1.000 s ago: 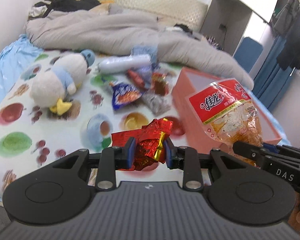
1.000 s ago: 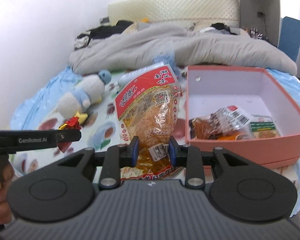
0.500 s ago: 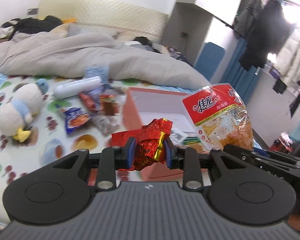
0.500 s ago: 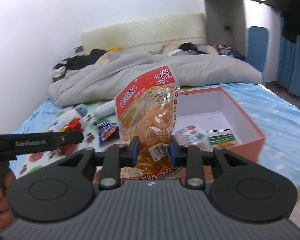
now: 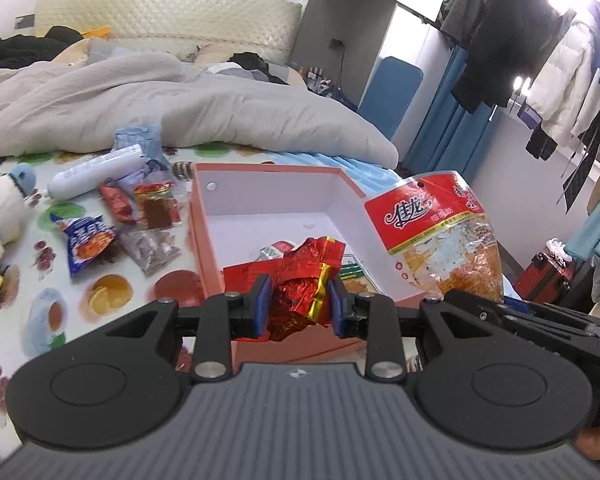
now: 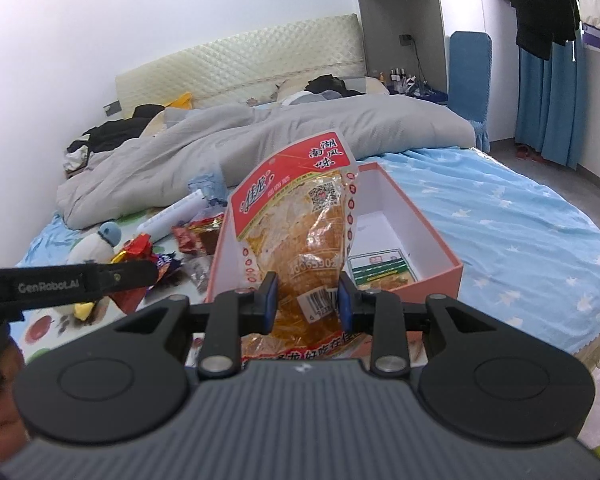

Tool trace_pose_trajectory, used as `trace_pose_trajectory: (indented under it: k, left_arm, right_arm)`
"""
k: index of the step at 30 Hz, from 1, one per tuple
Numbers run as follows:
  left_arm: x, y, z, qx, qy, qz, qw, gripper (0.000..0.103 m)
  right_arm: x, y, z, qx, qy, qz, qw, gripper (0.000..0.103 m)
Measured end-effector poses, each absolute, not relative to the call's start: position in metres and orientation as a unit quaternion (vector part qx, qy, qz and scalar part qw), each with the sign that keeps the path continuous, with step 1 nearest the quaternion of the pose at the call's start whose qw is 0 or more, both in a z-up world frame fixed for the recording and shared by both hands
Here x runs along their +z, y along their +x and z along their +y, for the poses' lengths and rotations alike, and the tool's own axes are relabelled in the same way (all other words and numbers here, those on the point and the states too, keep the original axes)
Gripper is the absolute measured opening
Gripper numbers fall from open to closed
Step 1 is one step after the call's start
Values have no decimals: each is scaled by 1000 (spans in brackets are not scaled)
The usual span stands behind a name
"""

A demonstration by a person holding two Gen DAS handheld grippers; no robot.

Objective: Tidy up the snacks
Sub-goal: 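Carry the red foil packet and the bread packet over the pink box with both grippers, then open both grippers to drop the packets into the pink box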

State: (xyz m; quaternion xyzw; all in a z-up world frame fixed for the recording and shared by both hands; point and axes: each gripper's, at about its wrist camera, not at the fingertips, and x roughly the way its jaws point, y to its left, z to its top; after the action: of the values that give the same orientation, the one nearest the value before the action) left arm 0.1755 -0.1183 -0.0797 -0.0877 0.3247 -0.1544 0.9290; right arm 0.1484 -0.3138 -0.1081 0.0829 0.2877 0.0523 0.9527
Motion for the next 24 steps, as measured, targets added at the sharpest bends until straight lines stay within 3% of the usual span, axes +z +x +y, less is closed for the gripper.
trace_pose_trajectory:
  k: [12, 24]
  left_arm:
    - [-90, 285, -171, -170, -58, 350, 919, 34]
    - [-136, 376, -209, -163, -39, 409, 897, 35]
  right_arm:
    - [-129, 222, -348, 44, 94, 310, 945, 33]
    - [-175, 285, -372, 45, 114, 352, 928, 35]
